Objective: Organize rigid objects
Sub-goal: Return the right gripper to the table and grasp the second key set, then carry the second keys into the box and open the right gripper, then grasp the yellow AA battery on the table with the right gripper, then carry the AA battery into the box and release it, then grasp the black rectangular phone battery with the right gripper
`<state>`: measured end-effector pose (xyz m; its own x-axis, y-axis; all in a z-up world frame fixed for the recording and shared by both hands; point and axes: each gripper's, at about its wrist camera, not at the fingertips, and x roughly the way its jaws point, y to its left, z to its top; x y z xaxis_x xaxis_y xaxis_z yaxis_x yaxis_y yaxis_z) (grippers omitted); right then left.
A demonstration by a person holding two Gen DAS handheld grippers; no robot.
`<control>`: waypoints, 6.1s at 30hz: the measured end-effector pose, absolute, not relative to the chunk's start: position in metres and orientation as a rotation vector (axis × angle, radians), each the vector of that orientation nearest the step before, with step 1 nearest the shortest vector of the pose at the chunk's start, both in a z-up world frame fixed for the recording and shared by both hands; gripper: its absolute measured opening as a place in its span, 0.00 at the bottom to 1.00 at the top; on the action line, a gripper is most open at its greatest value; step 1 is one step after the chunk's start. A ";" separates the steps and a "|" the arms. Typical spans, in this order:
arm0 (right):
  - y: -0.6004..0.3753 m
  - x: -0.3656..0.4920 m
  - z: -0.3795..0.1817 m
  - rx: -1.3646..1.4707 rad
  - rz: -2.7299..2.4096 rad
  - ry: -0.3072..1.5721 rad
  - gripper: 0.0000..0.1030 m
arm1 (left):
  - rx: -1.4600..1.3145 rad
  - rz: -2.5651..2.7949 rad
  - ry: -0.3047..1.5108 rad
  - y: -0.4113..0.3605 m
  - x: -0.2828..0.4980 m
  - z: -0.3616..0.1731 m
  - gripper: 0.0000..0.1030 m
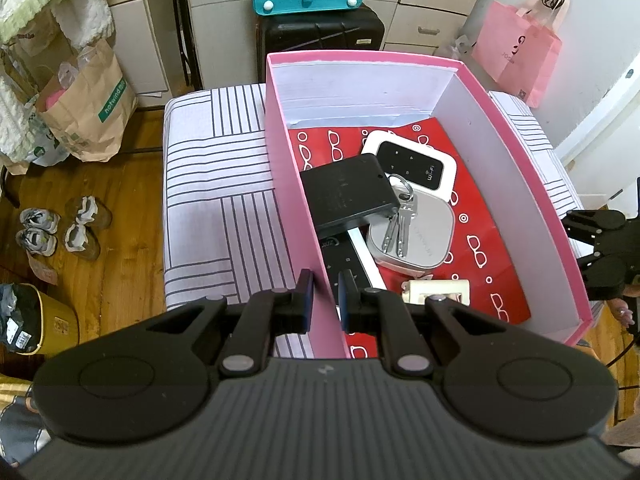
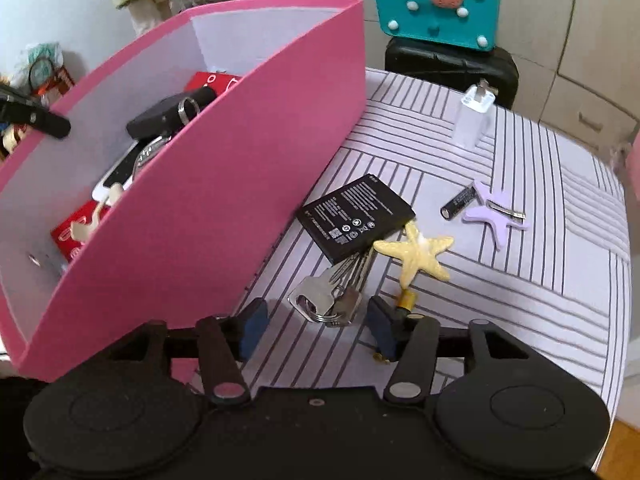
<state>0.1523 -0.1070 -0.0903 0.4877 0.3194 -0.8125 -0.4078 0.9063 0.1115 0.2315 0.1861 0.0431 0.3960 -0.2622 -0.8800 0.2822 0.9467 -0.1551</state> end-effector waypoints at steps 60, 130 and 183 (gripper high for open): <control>-0.001 0.162 0.004 -0.187 0.779 0.812 0.08 | 0.089 -0.368 1.106 0.181 0.230 0.042 0.12; -0.136 0.128 -0.090 -0.047 0.296 0.811 0.11 | 0.178 -0.295 1.090 0.160 0.221 0.045 0.12; -0.129 0.131 -0.008 0.039 0.391 0.672 0.24 | 0.136 -0.353 1.107 0.172 0.223 0.040 0.12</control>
